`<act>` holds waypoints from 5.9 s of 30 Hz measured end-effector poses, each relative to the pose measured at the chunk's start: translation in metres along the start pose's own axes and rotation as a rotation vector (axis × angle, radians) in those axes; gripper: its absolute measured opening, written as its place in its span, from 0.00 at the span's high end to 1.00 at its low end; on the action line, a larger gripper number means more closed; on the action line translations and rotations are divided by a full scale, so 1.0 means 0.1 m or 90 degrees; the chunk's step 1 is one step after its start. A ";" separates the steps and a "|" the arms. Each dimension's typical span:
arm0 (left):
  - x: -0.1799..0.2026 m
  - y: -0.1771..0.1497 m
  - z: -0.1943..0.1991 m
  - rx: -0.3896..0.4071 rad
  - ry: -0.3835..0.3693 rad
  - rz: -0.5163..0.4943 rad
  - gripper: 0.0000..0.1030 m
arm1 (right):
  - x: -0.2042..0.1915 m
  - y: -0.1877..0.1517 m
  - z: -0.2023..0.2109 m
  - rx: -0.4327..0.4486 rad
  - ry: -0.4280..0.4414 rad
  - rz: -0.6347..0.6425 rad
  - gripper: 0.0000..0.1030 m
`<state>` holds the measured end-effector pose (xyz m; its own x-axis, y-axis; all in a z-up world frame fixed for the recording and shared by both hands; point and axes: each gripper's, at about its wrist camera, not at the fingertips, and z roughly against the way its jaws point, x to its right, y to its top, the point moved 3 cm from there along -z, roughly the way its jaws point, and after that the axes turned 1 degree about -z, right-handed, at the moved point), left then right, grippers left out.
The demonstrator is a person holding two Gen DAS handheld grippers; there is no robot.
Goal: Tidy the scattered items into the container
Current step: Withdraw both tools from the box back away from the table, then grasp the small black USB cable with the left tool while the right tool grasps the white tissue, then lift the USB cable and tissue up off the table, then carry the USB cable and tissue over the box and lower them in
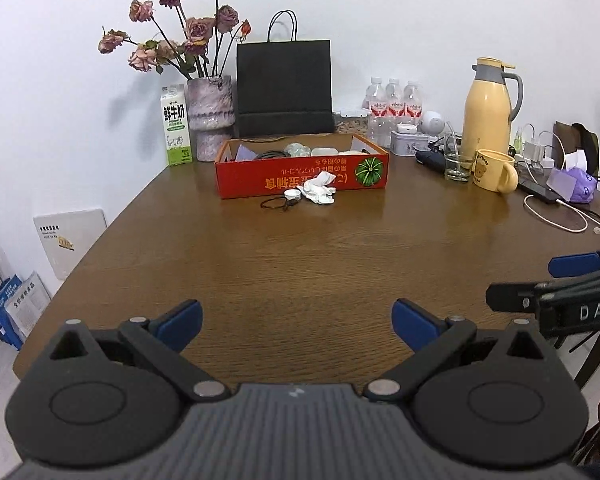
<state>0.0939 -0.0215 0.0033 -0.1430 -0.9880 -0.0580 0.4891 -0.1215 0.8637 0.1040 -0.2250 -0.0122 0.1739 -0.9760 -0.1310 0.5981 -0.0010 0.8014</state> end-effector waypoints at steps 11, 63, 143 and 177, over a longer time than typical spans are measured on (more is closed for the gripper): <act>0.02 0.03 -0.42 -0.021 -0.029 0.008 0.00 | 0.10 0.20 -0.46 0.024 0.015 -0.042 0.10; -0.58 1.07 -2.61 0.000 -0.070 0.015 0.84 | 0.09 1.51 -2.88 0.029 0.071 -0.017 0.95; -0.43 0.79 -0.23 0.068 -0.100 0.075 0.83 | -0.24 0.79 -0.16 0.109 0.063 0.087 0.88; -1.24 2.40 -4.19 -0.215 -0.061 0.032 0.83 | 0.18 2.99 -4.14 -0.153 0.075 0.017 0.85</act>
<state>0.5889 0.0321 0.0078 -0.1831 -0.9822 0.0412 0.7522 -0.1130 0.6492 0.6096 -0.1529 -0.0161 0.2733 -0.9431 -0.1891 0.7586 0.0905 0.6453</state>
